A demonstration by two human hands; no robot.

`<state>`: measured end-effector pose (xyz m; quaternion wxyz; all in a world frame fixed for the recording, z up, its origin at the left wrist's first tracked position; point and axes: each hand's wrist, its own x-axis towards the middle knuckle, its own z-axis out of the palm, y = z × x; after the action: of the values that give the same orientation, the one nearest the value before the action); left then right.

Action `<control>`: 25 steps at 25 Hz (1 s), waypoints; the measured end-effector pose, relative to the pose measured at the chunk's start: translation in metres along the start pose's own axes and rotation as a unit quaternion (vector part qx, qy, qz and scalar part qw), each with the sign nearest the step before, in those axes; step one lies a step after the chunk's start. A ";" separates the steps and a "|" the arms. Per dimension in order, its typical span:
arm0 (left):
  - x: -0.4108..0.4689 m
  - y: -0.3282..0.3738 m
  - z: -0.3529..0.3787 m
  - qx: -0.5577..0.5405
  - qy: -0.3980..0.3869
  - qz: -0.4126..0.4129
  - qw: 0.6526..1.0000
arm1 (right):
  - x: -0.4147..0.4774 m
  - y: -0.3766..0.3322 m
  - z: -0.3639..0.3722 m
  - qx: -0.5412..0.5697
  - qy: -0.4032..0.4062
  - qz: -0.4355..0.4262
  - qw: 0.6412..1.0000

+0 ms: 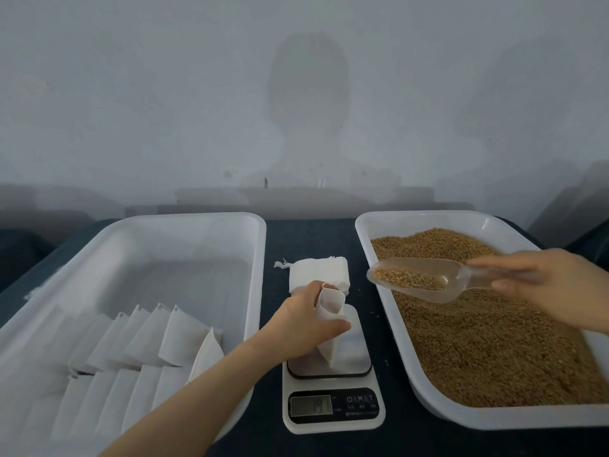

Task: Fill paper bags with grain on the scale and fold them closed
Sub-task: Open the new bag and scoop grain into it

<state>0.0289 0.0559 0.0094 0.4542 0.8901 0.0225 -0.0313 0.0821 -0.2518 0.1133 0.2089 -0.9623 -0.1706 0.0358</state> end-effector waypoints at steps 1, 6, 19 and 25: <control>0.000 0.000 0.000 0.001 -0.001 0.000 1.000 | 0.002 -0.008 -0.003 -0.004 -0.004 -0.017 1.000; -0.002 0.001 0.000 -0.004 -0.003 0.007 1.000 | 0.016 -0.043 -0.009 -0.047 -0.028 -0.071 0.996; -0.003 0.001 -0.002 -0.034 0.013 0.049 0.998 | 0.040 -0.086 -0.013 -0.242 0.026 -0.162 0.956; -0.006 0.003 -0.003 -0.041 0.019 0.047 0.998 | 0.043 -0.090 -0.012 -0.267 0.023 -0.165 0.949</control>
<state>0.0235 0.0567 0.0144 0.4911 0.8710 -0.0092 0.0078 0.0960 -0.1643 0.1616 -0.0489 -0.9417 -0.3259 -0.0680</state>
